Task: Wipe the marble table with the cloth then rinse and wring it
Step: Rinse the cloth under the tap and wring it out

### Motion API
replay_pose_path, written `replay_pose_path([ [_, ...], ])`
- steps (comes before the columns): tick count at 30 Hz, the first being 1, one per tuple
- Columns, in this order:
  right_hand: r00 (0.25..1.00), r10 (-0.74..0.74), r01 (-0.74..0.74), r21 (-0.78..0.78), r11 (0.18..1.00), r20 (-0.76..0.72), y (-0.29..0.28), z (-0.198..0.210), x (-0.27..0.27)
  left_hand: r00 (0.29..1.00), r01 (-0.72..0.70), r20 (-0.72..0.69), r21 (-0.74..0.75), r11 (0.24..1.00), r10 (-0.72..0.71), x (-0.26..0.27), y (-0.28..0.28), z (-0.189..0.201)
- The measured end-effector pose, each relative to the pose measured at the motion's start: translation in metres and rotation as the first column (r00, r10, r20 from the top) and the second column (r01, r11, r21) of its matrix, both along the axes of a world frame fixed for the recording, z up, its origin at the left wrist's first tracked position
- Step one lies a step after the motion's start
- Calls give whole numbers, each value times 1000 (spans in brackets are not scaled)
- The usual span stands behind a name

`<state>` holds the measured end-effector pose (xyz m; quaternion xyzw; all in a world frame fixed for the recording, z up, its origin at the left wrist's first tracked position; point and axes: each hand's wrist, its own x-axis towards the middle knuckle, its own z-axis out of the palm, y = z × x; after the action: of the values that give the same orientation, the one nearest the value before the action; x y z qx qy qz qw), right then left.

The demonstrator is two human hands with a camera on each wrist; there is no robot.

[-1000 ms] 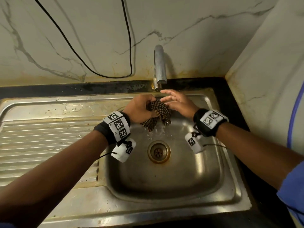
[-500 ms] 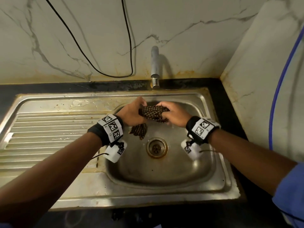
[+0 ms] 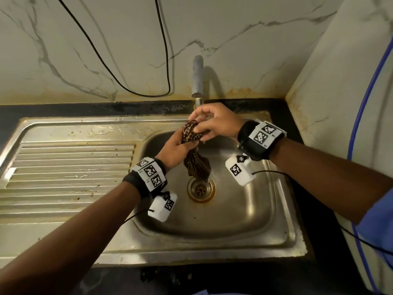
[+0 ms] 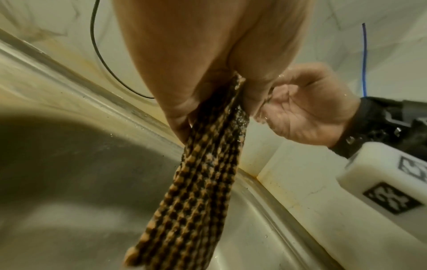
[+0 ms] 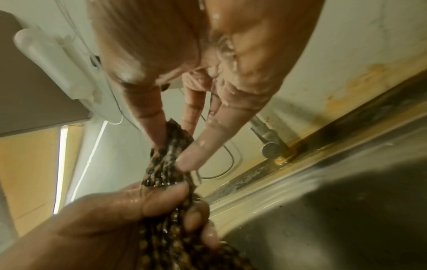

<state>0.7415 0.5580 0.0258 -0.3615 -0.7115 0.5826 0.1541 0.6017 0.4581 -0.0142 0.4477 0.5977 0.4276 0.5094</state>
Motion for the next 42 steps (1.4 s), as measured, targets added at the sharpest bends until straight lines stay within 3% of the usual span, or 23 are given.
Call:
replay_pose_path([
  [2, 989, -98, 107, 79, 991, -107, -1, -15, 14, 999, 32, -11, -26, 999, -32, -3, 5, -2],
  [4, 996, -49, 73, 390, 918, -71, -10, -30, 27, 994, 90, -62, -41, 995, -92, -5, 10, -3],
  [7, 970, -4, -194, 784, 589, 242, -23, -57, 36, 962, 244, -103, -73, 967, -251, -3, 16, -7],
  [8, 960, -7, -236, 824, 516, 280, -26, -66, 34, 943, 300, -125, -85, 950, -308, -2, 19, -8],
  [9, 956, -17, -246, 833, 496, 293, -27, -73, 30, 919, 350, -157, -90, 932, -361, 0, 23, -9],
  [11, 942, -53, -256, 812, 525, 331, -25, -82, 23, 860, 417, -272, -113, 902, -432, 1, 33, -15],
  [13, 885, -80, -338, 749, 570, 459, -23, -76, 19, 771, 439, -424, -187, 879, -476, 0, 37, -19],
  [15, 760, -104, -453, 637, 624, 642, -15, -69, 21, 611, 449, -587, -295, 844, -530, 2, 40, -24],
  [17, 672, -55, -484, 495, 722, 738, -7, -64, 22, 458, 470, -725, -294, 832, -515, 6, 37, -31],
  [19, 644, 122, -388, 185, 903, 755, 2, -64, 21, 334, 547, -829, -216, 809, -448, 9, 32, -37],
  [20, 648, 232, -309, -29, 951, 726, 9, -65, 20, 284, 589, -870, -174, 789, -403, 10, 31, -40],
  [21, 659, 335, -218, -255, 942, 674, 15, -67, 20, 234, 627, -905, -139, 767, -355, 10, 31, -43],
  [22, 677, 413, -132, -452, 882, 609, 21, -70, 22, 204, 652, -924, -118, 749, -323, 9, 32, -46],
  [23, 688, 465, -79, -580, 811, 557, 25, -72, 23, 210, 659, -926, -104, 744, -315, 10, 34, -48],
  [25, 690, 521, -65, -674, 736, 502, 29, -75, 25, 275, 652, -882, -123, 749, -383, 11, 37, -46],
  [27, 705, 481, -95, -603, 792, 521, 26, -72, 27, 336, 633, -815, -176, 754, -472, 12, 40, -44],
  [30, 821, 221, -152, -172, 973, 526, 18, -74, 35, 492, 562, -695, -205, 801, -524, 3, 41, -41],
  [32, 895, 69, -164, 182, 970, 440, 9, -83, 44, 597, 519, -595, -226, 824, -539, -5, 43, -42],
  [34, 956, -23, -97, 390, 916, 294, 0, -90, 52, 667, 500, -507, -239, 832, -546, -14, 46, -46],
  [36, 978, -58, -49, 491, 870, 199, -9, -91, 56, 733, 503, -381, -254, 826, -563, -19, 47, -48],
  [39, 969, -11, -157, 646, 747, 247, -22, -97, 52, 764, 566, -183, -273, 778, -619, -15, 44, -41],
  [42, 920, -73, -298, 806, 512, 386, -27, -110, 40, 759, 600, -106, -266, 754, -642, -5, 42, -31],
])
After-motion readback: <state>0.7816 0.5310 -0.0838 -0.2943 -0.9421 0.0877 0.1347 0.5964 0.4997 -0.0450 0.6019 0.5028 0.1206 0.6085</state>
